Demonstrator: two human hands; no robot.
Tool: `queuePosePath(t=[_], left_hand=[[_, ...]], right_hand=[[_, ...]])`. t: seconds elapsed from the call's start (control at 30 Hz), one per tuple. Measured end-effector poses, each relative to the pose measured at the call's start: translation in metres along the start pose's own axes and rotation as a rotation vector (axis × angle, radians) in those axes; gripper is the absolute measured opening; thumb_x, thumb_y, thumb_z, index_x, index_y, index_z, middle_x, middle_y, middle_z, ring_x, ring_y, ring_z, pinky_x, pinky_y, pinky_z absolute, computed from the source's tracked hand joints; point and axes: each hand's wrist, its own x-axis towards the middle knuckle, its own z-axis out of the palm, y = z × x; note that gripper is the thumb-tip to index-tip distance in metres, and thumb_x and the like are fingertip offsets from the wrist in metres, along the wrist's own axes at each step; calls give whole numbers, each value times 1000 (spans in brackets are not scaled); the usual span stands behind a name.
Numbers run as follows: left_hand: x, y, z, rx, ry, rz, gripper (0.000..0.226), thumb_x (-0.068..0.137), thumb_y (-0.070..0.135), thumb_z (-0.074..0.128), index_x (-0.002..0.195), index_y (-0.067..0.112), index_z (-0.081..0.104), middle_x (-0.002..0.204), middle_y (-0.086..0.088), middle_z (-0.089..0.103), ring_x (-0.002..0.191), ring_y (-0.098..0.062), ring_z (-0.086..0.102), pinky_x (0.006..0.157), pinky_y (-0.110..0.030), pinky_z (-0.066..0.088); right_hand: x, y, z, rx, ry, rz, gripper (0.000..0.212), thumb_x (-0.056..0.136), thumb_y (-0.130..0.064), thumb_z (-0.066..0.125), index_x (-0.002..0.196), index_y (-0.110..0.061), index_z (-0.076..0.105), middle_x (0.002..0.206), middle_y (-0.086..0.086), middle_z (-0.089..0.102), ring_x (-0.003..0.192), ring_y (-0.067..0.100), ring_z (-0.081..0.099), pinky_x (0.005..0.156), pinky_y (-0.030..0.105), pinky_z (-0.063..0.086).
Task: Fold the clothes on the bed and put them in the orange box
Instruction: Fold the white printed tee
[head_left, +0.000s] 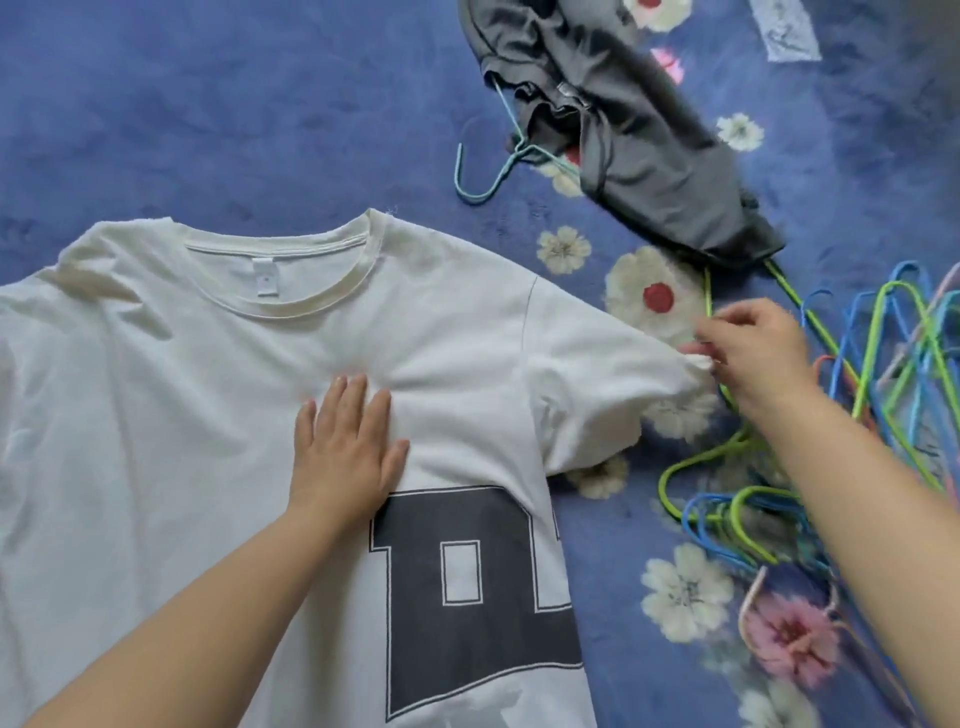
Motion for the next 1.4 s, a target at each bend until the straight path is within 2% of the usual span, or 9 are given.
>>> queuePosePath(t=[0.1,0.23,0.53,0.67,0.83,0.93,1.07,1.2,1.4], left_hand=[[1,1,0,-12,31,0,47,78,38,35,114,9,45,120,-24,58,115,-38,51,93,-46,22],[3,7,-6,-126,156,44,43,80,34,37,113,8,46,117,-26,57,112,-31,35,92,-45,23],[81,69,-51,-204,62,348,53,81,32,34,110,-3,61,118,-24,59,105,-42,59,84,-49,49],[100,85,-43,-97,-112,223,74,83,51,10,145,16,26,156,-2,14,144,-21,10,111,-38,16],[92,88,-35,41,-185,214,64,97,45,29,150,21,0,157,0,-11,144,-19,-10,114,-41,-1],[93,87,-35,69,-163,213,66,95,45,34,149,18,9,157,-3,-3,145,-21,-3,114,-41,5],[86,88,-36,-74,3,348,71,76,46,30,128,3,52,140,-18,44,132,-35,39,102,-49,32],[55,79,-21,-33,-110,384,96,74,75,22,140,7,38,149,-14,32,140,-26,20,109,-46,13],[30,81,6,89,0,333,85,67,68,32,128,10,43,131,-15,55,125,-28,38,98,-51,22]], right_hand=[[6,26,0,-64,229,47,18,88,-26,52,75,-25,40,86,14,57,64,15,58,65,32,49],[-20,47,12,-380,31,174,31,81,-46,54,77,-15,56,88,11,61,91,35,60,84,52,50],[-75,72,21,135,-242,63,29,82,4,62,61,-16,65,59,-11,61,57,-1,53,65,20,44],[-85,51,-1,484,-230,-134,13,67,-32,78,65,-34,65,55,-15,55,55,-3,48,57,9,39],[-92,74,-13,-840,-388,-153,17,85,-13,52,83,-21,37,83,4,64,84,29,59,65,33,36],[-84,74,-9,-1123,-585,-29,13,86,-15,49,82,-17,36,111,15,62,104,31,58,70,32,38],[-58,59,-7,-596,-133,104,15,87,-24,51,83,-10,50,92,18,66,88,36,63,77,39,52],[-44,59,19,-442,-50,216,54,80,-39,64,115,0,52,114,13,59,109,33,56,87,38,46],[-39,57,29,-264,57,132,14,89,-18,56,84,-4,54,85,13,55,83,23,51,69,29,36]])
